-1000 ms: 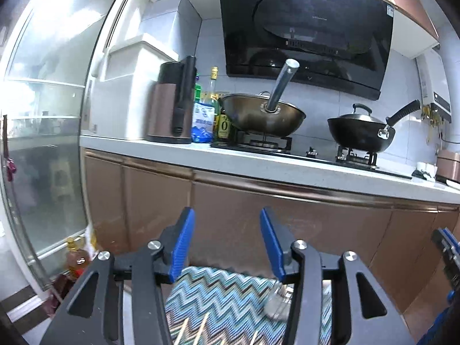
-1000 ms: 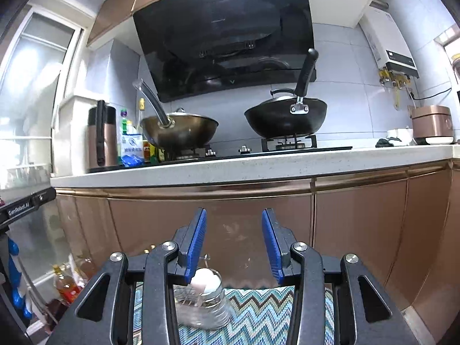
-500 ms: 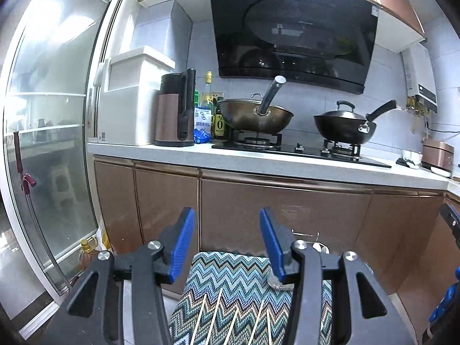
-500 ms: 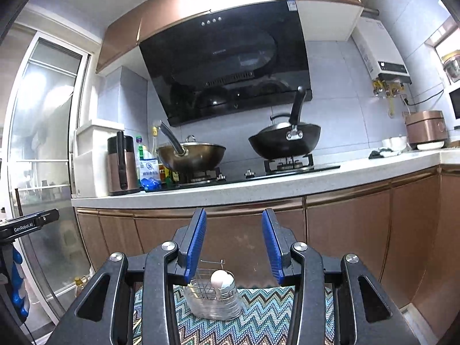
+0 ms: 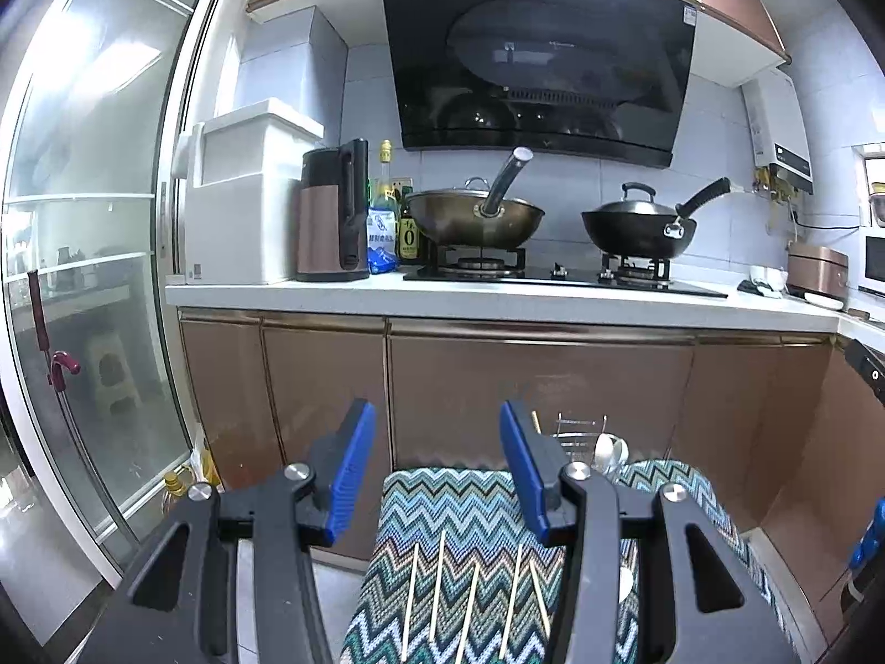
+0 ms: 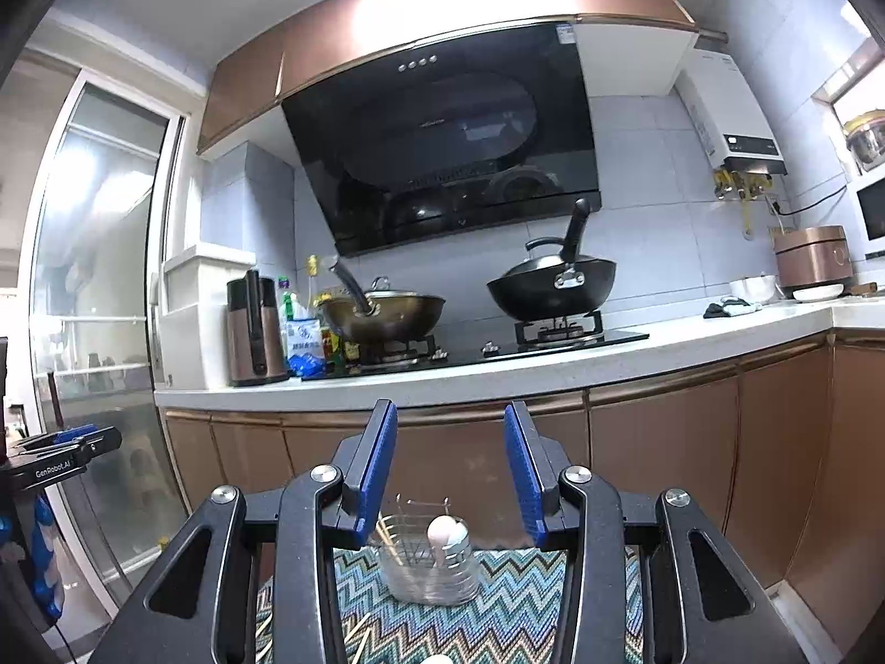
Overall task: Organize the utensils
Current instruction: 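Grasp a chopstick with the left tool while the right tool grasps another chopstick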
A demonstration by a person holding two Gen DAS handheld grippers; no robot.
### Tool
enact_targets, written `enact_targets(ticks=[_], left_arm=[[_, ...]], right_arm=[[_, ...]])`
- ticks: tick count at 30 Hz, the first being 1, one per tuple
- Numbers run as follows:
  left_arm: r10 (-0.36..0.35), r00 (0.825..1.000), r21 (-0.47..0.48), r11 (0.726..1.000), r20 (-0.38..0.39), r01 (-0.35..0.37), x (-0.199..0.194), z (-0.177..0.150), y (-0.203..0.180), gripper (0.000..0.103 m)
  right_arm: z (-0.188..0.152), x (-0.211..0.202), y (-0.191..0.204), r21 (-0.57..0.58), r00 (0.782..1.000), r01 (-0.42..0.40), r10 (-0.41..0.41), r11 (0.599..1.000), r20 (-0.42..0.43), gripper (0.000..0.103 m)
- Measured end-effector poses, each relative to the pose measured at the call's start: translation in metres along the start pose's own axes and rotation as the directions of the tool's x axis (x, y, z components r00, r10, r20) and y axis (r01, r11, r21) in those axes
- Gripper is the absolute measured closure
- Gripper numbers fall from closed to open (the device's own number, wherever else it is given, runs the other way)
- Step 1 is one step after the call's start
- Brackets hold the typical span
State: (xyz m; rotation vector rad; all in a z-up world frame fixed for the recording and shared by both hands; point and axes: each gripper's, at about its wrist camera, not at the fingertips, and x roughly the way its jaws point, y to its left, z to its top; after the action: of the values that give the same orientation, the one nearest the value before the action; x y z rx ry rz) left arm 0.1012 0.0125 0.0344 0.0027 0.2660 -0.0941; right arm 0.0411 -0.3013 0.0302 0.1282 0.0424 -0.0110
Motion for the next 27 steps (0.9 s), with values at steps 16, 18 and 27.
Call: enact_targets(ticks=[16,18,27], left_arm=[[-0.025,0.951,-0.043,0.999,-0.308,0.013,0.087,-0.059,0.036,0.058],[-0.033,0.94,-0.049,0.999,-0.34,0.017,0.098,-0.069,0.037,0.058],[-0.119,0.835,-0.099,0.992,-0.537,0.078,0.169,-0.113,0.035,0.058]], right_arm=[[-0.048,0.061,0.026,-0.009,0.966,-0.079,0.074,0.997,-0.247,0.063],[-0.06,0.073,0.027,0.0,0.952,-0.089,0.085,0.996,-0.294,0.063],[-0.128,0.138,0.038,0.059,0.808,-0.169,0.172,0.984,-0.563,0.07]])
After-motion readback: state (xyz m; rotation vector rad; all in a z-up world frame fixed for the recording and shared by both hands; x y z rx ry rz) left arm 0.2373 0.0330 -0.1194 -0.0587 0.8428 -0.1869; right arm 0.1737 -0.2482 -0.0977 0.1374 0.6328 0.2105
